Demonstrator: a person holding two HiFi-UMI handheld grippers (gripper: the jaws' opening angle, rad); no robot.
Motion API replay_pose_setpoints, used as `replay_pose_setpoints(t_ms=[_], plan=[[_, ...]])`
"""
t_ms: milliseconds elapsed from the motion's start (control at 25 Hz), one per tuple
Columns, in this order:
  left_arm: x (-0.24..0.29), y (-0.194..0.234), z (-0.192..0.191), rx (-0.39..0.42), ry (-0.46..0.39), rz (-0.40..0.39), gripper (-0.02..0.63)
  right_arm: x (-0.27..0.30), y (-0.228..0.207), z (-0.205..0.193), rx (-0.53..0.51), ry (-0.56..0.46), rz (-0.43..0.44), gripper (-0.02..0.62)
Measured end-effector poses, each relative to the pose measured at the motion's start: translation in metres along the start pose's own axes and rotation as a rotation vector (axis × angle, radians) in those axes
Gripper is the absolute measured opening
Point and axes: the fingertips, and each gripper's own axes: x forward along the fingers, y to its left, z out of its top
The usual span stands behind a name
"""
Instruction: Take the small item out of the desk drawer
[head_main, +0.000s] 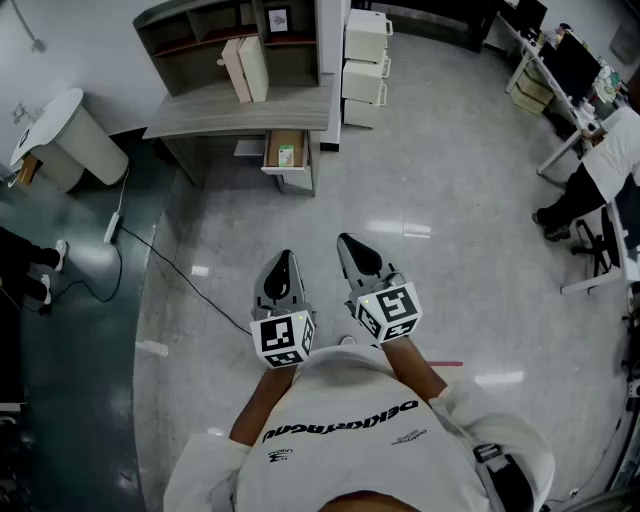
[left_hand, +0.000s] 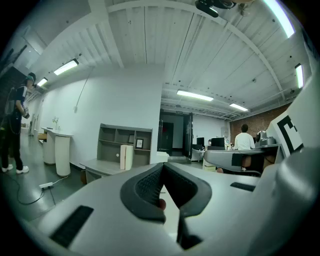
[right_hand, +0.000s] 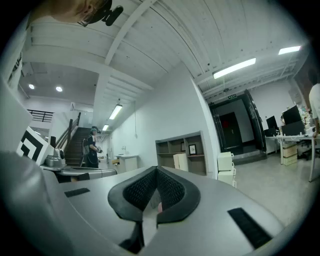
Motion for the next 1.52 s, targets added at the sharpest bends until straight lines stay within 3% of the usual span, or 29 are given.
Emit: replay_pose_setpoints(t_ms=[360, 640, 1200, 1520], plan=[[0.014, -0.039, -0.003, 0.016, -0.018, 0.014, 0.015, -0.018, -0.034, 0.003, 0.037, -0.038, 0.042, 0.031], [0.017, -0.06, -0.006, 0.039, -0.035, 0.037, 0.015, -0.018, -0.052, -0.004, 0.033, -0.008, 0.077, 0.031], [0.072, -0.037, -0.024, 0.007, -0.022, 0.035, 0.015, 0.03, -0.063, -0.014, -0.005, -0.001, 0.117, 0.031], [0.138, 0.007, -0.026, 0.001, -0.016, 0.022, 0.015, 0.104, -0.081, -0.022, 0.007, 0.015, 0.094, 0.031]])
